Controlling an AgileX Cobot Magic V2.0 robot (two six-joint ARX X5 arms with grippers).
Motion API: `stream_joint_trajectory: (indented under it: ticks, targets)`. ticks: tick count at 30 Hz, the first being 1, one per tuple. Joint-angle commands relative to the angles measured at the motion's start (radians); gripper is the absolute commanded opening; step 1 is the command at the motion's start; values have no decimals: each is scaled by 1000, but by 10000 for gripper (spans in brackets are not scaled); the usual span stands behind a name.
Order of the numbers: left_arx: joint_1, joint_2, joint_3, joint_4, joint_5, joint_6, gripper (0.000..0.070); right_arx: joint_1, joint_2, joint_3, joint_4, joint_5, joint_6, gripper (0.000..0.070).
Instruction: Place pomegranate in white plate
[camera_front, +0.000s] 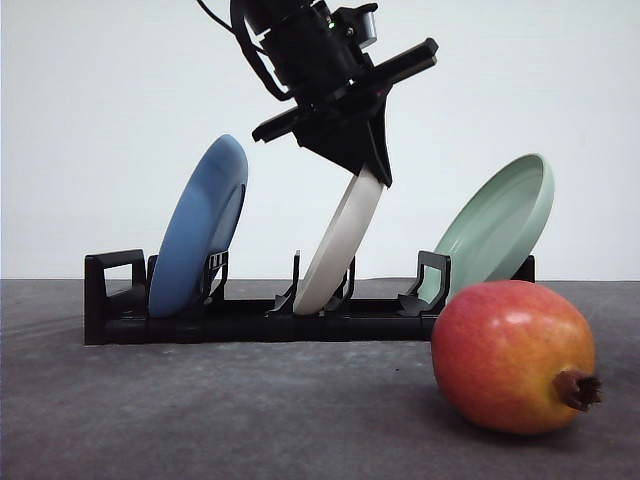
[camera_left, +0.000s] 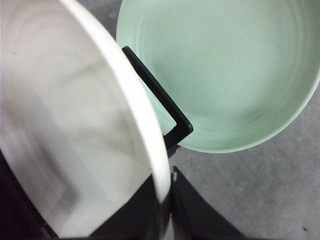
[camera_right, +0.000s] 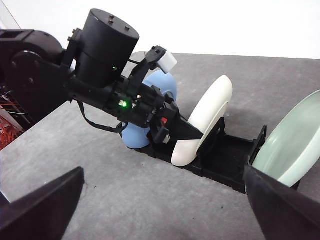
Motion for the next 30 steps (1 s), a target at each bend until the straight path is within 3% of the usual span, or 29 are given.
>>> stream_joint_trajectory:
  ticks: [1,9,17,26,30]
  targets:
    - [-15,21,49,-3,0,-10,0,-1,4,16,10,-2,9,651]
    - [-30,-55,93,-22,0,-10,0,-1,4,16,8,-2,9,651]
    - [-72,-230,97,-161,10,5,0,-1,4,16,7,-2,6,651]
    - [-264,-416,97,-466,-4,68,1,-1,4,16,7,-2,10,651]
    - [-384,-430,94,-596,-114,69,1,-1,4,16,7,-2,22,651]
